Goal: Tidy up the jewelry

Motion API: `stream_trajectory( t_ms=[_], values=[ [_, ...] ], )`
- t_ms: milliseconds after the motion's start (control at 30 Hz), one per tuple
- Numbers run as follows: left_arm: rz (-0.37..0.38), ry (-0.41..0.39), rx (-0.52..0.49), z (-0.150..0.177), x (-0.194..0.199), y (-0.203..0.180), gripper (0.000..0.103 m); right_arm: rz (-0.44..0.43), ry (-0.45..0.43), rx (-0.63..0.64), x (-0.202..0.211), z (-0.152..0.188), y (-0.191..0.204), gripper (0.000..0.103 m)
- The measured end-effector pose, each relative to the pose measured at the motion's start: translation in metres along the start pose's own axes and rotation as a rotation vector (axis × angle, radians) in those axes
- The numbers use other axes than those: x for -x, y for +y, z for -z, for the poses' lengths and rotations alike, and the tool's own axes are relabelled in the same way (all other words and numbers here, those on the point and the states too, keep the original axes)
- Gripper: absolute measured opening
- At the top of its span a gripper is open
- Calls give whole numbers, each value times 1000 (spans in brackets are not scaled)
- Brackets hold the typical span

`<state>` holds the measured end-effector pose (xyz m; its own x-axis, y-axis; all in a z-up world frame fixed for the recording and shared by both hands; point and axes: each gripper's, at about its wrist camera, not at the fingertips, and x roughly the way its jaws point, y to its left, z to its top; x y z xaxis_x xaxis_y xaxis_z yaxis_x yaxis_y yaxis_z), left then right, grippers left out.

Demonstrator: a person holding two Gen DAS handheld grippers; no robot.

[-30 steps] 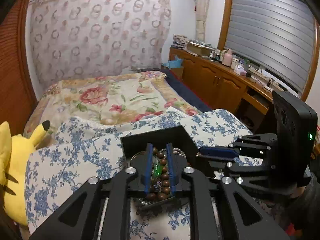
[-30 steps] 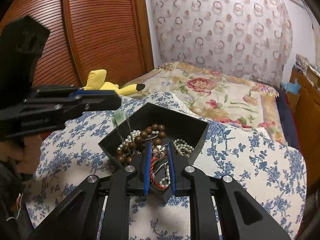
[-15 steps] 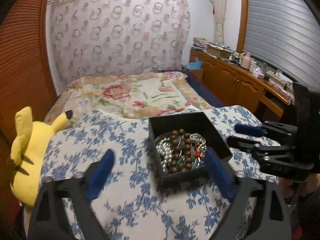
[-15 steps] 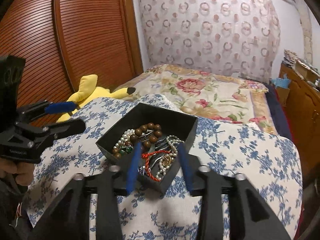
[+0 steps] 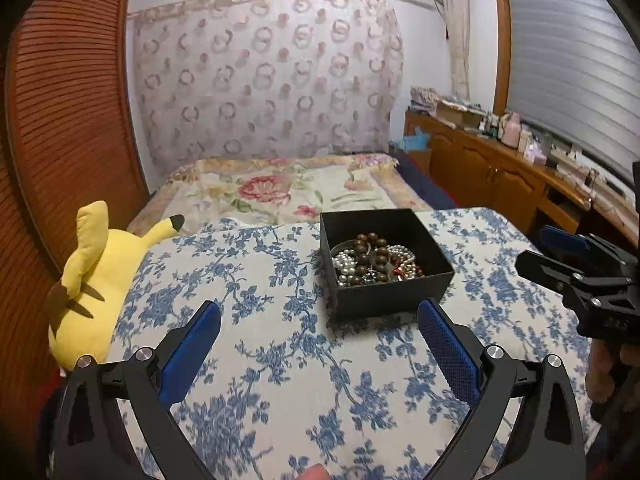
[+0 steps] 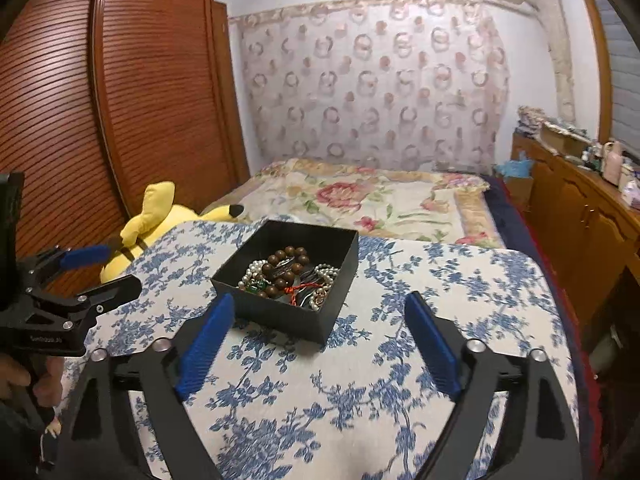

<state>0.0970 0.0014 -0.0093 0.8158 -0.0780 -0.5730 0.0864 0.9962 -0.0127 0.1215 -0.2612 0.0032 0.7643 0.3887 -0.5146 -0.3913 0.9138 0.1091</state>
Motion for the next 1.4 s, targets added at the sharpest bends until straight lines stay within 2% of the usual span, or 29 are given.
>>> stream_trajectory(
  t_ms=[100, 500, 1400],
  values=[
    [-8, -11, 14, 5, 13, -1, 95, 39, -28, -12, 16, 5, 4, 100],
    [-25, -41, 37, 16, 38, 1, 95, 90, -81, -40, 51, 19, 15, 100],
    [-38, -76, 25, 16, 48, -4, 95, 105, -88, -59, 52, 21, 14, 100]
  ],
)
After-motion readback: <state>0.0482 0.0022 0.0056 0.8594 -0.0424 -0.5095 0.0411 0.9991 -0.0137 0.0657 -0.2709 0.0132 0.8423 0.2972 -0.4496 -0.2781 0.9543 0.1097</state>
